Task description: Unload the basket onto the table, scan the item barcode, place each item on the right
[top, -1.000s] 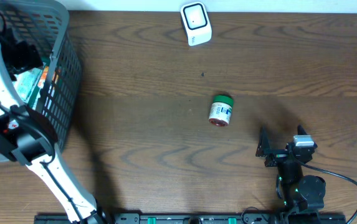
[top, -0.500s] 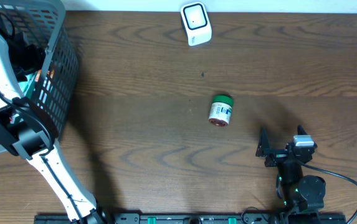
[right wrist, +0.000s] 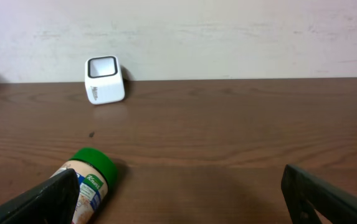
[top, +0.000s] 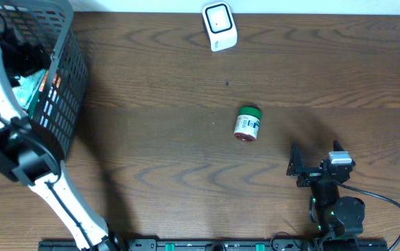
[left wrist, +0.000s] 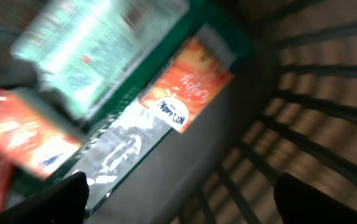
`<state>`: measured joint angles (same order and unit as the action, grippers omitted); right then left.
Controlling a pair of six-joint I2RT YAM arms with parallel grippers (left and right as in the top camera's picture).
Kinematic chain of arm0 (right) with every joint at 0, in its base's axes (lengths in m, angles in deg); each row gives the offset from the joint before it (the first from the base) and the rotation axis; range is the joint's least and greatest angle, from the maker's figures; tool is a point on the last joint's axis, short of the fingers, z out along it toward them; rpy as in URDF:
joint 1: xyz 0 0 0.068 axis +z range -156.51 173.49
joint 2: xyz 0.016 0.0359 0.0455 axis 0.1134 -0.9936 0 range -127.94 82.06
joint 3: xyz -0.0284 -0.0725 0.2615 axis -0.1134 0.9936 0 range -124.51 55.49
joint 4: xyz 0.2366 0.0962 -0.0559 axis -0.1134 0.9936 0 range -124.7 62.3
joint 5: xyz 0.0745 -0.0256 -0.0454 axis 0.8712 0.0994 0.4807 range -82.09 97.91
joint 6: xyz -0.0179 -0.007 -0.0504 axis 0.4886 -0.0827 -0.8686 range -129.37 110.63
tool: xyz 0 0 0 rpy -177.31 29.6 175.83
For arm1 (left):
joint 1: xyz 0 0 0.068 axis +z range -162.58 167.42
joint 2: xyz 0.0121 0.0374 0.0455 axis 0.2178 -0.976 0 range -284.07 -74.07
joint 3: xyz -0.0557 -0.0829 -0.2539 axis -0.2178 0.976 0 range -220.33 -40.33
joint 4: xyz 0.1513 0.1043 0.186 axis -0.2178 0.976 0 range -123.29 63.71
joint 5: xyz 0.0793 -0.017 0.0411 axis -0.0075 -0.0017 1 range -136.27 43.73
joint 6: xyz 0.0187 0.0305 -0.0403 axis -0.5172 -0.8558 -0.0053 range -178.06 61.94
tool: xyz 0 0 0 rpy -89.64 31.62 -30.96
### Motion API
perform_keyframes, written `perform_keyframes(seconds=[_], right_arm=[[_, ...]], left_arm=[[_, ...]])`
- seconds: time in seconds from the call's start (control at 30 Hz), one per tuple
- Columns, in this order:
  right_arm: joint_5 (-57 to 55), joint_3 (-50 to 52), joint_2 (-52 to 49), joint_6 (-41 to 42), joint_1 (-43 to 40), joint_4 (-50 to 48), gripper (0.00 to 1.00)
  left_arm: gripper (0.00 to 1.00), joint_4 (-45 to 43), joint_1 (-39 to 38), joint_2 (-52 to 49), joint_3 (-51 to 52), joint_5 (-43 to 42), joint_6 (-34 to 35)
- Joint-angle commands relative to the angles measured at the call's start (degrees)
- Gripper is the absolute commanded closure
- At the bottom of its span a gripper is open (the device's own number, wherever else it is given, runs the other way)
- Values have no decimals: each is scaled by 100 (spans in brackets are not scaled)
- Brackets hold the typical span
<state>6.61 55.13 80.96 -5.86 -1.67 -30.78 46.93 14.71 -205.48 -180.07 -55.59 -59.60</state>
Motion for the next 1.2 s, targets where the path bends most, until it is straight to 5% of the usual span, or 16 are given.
perform_keyframes(seconds=[0.0,0.23,1.17], right_arm=[[-33,4,7,72,39,20,1],[-35,4,7,72,39,20,1],[-33,4,7,72,39,20,1]], left_arm=[[1,-44,35,1099,-114,-74,439],[0,-278,20,1366,-105,-61,1126],[0,-297,-424,-1073,11,-52,767]])
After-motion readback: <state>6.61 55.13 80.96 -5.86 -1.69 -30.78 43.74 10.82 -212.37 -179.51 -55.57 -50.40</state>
